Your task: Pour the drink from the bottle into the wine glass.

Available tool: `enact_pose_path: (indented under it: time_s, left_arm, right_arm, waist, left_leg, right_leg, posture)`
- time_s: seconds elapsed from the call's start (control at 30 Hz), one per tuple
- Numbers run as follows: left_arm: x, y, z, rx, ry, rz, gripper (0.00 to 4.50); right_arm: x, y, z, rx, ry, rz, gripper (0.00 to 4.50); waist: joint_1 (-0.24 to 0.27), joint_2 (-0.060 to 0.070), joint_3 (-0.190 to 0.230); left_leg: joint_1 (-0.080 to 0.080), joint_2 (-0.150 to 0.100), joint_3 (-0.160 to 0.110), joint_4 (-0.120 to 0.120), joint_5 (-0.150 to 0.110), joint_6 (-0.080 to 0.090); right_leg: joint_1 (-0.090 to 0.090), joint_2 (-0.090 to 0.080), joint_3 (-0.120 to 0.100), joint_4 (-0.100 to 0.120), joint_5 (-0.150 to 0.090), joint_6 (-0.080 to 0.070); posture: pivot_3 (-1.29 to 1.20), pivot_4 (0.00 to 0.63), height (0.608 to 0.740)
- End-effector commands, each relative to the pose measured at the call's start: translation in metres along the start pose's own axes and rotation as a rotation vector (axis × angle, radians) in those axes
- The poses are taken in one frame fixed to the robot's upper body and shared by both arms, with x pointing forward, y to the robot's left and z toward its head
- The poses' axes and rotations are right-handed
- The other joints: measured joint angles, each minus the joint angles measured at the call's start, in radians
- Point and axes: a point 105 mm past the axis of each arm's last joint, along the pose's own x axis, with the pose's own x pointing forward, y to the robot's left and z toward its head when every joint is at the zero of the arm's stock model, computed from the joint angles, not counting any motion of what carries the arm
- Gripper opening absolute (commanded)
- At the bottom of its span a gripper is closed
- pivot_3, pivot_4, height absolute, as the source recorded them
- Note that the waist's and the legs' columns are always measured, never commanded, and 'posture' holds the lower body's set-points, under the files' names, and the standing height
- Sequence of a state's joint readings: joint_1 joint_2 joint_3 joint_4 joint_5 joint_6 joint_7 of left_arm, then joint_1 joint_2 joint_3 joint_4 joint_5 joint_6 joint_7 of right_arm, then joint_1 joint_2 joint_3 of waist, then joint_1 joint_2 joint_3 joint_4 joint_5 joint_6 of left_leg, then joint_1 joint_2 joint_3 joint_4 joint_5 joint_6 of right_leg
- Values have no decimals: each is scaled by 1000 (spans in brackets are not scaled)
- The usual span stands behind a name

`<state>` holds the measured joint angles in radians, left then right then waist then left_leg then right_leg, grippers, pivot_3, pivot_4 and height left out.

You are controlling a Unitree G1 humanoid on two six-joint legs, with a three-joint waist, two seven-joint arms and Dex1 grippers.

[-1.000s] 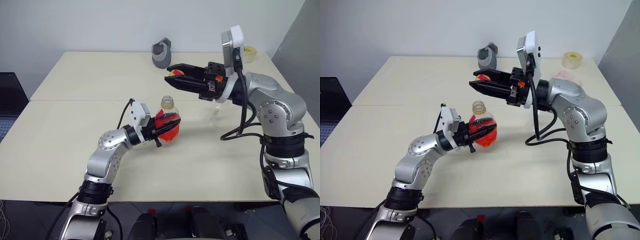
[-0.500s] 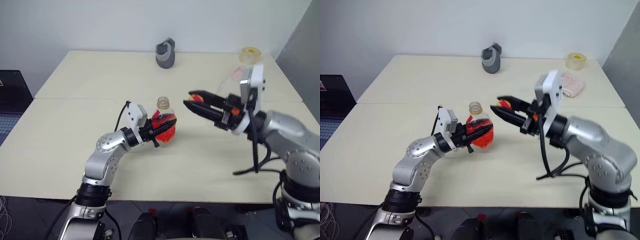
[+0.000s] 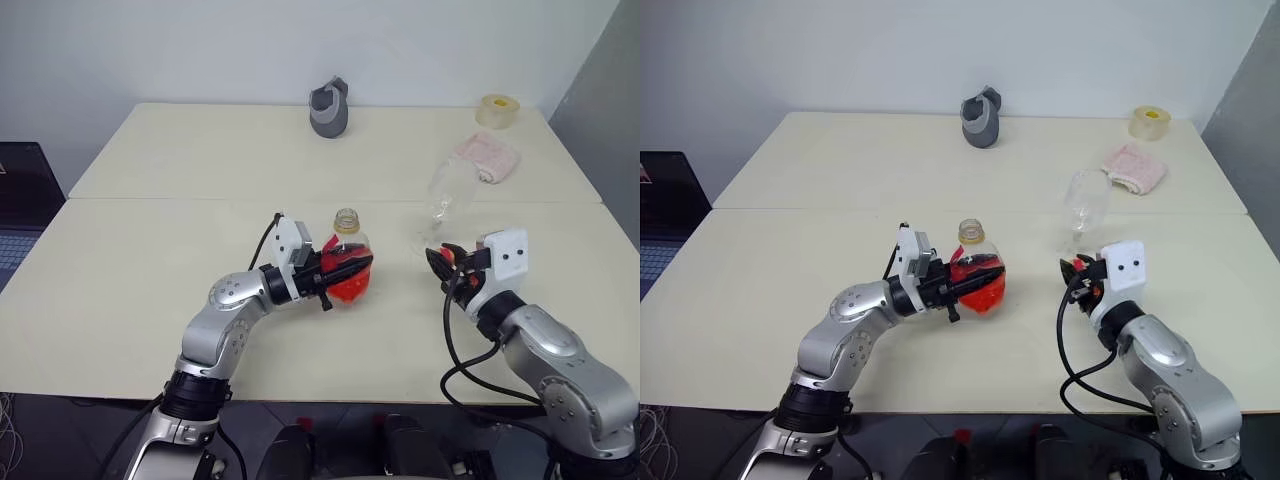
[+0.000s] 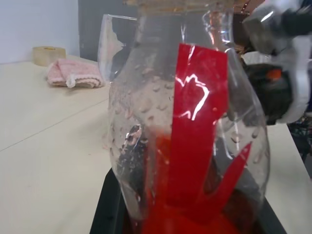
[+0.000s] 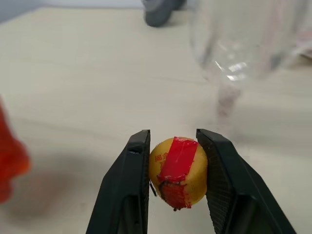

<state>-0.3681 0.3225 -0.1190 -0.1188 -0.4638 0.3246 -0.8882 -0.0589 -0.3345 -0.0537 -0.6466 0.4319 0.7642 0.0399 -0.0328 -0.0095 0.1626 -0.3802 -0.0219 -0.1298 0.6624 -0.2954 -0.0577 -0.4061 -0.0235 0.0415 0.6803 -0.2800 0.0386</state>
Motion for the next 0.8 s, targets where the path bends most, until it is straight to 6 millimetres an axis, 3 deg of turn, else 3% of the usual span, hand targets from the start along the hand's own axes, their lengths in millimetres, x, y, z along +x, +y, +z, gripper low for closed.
enact_pose_path:
  time_s: [0.03, 0.23, 0.3, 0.33, 0.4, 0.57, 0.67, 0.8]
  left_arm:
    - [3, -8, 17, 61, -43, -61, 955]
    - [0, -3, 21, 84, -40, -52, 955]
    - [0, -1, 22, 89, -39, -47, 955]
    - [-1, -1, 22, 91, -39, -45, 955]
    - [-3, 1, 21, 95, -34, -31, 955]
    - [-8, 6, 20, 90, -35, 17, 955]
    - [-13, 18, 22, 112, -40, 83, 955]
    - [-22, 48, 24, 189, -34, 237, 955]
  right_arm:
    - [6, -12, -7, 13, -28, -93, 1265]
    - [18, -25, -32, 42, 0, -186, 1265]
    - [20, -28, -36, 55, 11, -204, 1964]
    - [20, -28, -38, 63, 14, -207, 2068]
    - [21, -28, -40, 68, 14, -199, 2861]
    - [20, -25, -25, 61, -13, -173, 4486]
    - [15, -23, -6, 52, -43, -124, 4486]
    - [-2, -3, 15, 42, -51, 67, 4486]
  waist:
    - [0, 0, 0]
    - [0, 0, 0]
    - [0, 0, 0]
    - [0, 0, 0]
    - [0, 0, 0]
    - [0, 0, 0]
    - [0, 0, 0]
    - [1, 0, 0]
  left_leg:
    - [0, 0, 0, 0, 0, 0]
    - [0, 0, 1, 0, 0, 0]
    - [0, 0, 1, 0, 0, 0]
    - [0, 0, 1, 0, 0, 0]
    - [0, 0, 1, 0, 0, 0]
    - [0, 0, 1, 0, 0, 1]
    - [0, 0, 0, 0, 0, 1]
    - [0, 0, -1, 0, 0, 1]
  right_leg:
    - [0, 0, 0, 0, 0, 0]
    - [0, 0, 0, 0, 0, 0]
    - [0, 0, 0, 0, 0, 0]
    - [0, 0, 0, 0, 0, 0]
    - [0, 0, 0, 0, 0, 0]
    - [0, 0, 0, 0, 0, 0]
    - [0, 0, 0, 0, 0, 0]
    - [0, 0, 0, 0, 0, 0]
  posture:
    - [0, 150, 740]
    - [0, 150, 740]
    - [0, 150, 740]
    - [0, 150, 740]
    - [0, 150, 740]
    - [0, 150, 740]
    - [0, 150, 740]
    - [0, 150, 740]
